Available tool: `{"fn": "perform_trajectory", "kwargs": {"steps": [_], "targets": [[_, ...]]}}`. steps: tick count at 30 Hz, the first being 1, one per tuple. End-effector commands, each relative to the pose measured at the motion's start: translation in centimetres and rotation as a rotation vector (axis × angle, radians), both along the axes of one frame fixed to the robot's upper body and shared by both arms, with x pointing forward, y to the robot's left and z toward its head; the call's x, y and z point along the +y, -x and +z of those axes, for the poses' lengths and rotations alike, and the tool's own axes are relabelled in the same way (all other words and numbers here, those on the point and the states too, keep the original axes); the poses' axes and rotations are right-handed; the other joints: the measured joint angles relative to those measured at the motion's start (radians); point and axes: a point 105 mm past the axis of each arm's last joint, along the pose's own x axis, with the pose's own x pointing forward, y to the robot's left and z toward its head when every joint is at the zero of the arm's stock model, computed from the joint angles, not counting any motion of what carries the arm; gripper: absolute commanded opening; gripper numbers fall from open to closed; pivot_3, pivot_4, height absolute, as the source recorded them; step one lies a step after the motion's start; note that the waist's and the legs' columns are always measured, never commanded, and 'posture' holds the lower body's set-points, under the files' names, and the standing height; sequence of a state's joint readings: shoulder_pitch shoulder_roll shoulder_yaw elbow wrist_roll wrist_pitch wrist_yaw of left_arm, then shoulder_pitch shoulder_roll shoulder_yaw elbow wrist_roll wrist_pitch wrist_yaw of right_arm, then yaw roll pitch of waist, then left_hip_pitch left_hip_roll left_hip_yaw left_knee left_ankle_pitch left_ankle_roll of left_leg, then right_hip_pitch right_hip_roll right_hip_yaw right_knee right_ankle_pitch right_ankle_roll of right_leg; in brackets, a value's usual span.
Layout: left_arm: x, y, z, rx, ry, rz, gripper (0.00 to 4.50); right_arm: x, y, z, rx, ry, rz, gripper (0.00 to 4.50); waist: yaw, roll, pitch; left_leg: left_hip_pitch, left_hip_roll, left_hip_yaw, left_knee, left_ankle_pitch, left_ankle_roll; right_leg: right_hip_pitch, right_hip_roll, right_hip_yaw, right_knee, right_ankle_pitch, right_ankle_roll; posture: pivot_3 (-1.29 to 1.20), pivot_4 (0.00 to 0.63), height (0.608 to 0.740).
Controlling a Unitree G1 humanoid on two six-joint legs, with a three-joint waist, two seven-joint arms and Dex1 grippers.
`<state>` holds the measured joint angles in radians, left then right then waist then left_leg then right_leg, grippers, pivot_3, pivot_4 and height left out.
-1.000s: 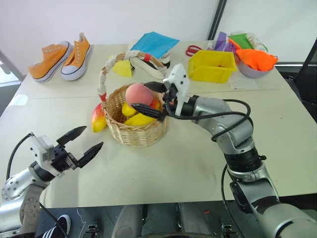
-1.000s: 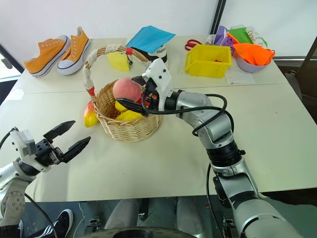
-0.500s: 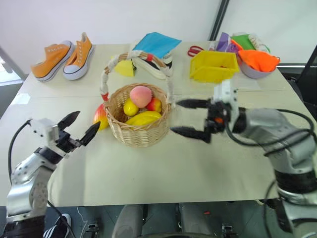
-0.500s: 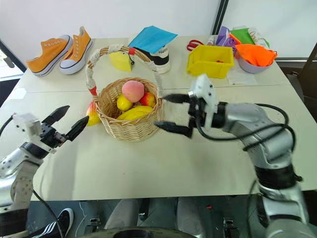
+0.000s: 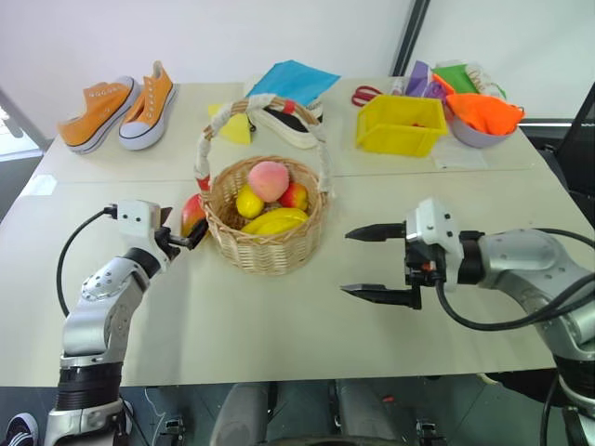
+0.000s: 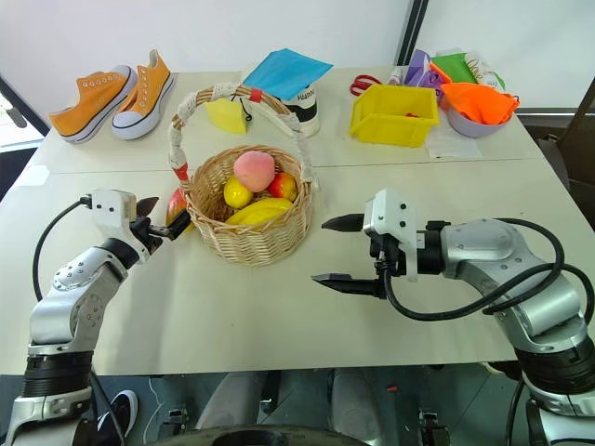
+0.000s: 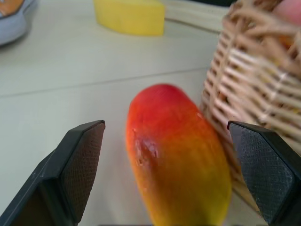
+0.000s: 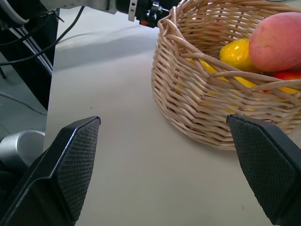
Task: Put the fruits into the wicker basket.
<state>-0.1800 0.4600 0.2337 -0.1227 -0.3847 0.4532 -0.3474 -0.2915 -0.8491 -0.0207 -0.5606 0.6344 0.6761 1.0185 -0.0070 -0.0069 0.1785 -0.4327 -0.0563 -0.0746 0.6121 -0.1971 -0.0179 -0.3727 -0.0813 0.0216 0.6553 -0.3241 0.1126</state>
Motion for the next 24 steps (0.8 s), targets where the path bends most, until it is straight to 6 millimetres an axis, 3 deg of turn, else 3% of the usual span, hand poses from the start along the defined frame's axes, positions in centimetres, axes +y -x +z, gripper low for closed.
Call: {"fn": "perform_trajectory", "kwargs": {"steps": [1, 6, 11, 20, 24], "targets": [[0.4, -0.6, 1.1, -0.019, -0.014, 0.050, 4.50, 0.1, 0.3, 1.0, -0.054, -0.012, 0.019, 4.48, 0.000, 0.000, 0.000, 0.000, 0.000, 0.000, 0.000, 0.000, 0.000, 0.000, 0.000, 0.000, 0.000, 0.000, 0.000, 0.00, 0.150, 0.740], [-1.2, -0.7, 0.1, 0.061, 0.009, 0.003, 4.50, 0.4, -0.3, 0.8, -0.053, -0.005, 0.022, 4.48, -0.002, 0.000, 0.000, 0.000, 0.000, 0.000, 0.001, 0.000, 0.000, 0.000, 0.000, 0.000, 0.000, 0.000, 0.000, 0.00, 0.150, 0.740], [-1.1, -1.2, -0.2, 0.120, -0.011, 0.033, 4.50, 0.0, -0.6, 0.5, -0.062, 0.042, 0.031, 4.48, 0.000, 0.000, 0.000, 0.000, 0.000, 0.000, 0.001, 0.000, 0.000, 0.000, 0.000, 0.000, 0.000, 0.000, 0.000, 0.00, 0.150, 0.740], [-1.5, -1.7, -0.1, 0.105, -0.012, 0.043, 4.50, 0.4, -1.2, 1.0, -0.089, -0.024, 0.001, 4.48, 0.000, 0.000, 0.000, 0.000, 0.000, 0.000, 0.001, 0.000, 0.000, 0.000, 0.000, 0.000, 0.000, 0.000, 0.001, 0.00, 0.150, 0.740], [-1.6, -1.6, 0.1, 0.089, 0.015, 0.026, 3.34, 0.2, -1.6, 1.4, -0.094, -0.046, -0.017, 4.50, -0.001, 0.000, 0.000, 0.000, 0.000, 0.000, 0.001, 0.000, 0.000, 0.000, 0.000, 0.000, 0.000, 0.000, 0.001, 0.00, 0.150, 0.740]]}}
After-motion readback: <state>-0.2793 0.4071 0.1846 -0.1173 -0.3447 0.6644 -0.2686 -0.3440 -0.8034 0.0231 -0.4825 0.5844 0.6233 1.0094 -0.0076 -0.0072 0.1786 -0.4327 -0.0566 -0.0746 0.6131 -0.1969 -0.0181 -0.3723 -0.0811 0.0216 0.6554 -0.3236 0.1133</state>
